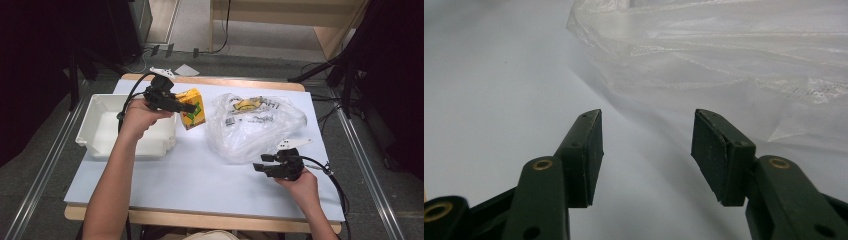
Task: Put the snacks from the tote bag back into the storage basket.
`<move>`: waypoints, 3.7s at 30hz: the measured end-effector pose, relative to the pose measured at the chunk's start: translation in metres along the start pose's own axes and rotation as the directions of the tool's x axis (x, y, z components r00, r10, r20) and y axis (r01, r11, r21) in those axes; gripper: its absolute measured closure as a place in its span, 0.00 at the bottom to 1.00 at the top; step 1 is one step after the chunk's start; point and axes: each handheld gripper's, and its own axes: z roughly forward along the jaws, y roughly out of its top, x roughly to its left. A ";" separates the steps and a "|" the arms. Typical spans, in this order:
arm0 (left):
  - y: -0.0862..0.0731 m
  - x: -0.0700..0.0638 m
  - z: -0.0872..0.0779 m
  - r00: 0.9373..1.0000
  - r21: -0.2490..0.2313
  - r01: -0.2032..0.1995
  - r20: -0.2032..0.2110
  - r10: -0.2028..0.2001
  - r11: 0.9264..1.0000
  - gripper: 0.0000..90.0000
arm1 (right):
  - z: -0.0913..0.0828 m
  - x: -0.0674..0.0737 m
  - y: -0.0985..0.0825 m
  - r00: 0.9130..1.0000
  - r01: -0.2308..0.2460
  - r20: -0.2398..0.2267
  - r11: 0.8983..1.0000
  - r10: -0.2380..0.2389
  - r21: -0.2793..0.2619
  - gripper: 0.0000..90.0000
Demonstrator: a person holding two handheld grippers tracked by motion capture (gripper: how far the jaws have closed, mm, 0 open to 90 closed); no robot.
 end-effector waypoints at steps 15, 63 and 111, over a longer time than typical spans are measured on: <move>-0.011 0.012 -0.014 0.997 0.004 0.034 -0.064 -0.033 0.999 0.58 | 0.000 -0.004 0.001 1.000 0.002 0.003 1.000 -0.002 0.002 0.52; -0.054 0.075 -0.034 0.953 -0.007 0.159 -0.259 -0.155 0.987 0.58 | 0.003 -0.005 0.001 1.000 0.005 -0.002 1.000 -0.005 0.016 0.52; -0.073 0.095 0.001 0.953 -0.035 0.163 -0.254 -0.167 0.986 0.44 | 0.005 -0.004 0.000 1.000 0.007 -0.006 1.000 -0.007 0.030 0.52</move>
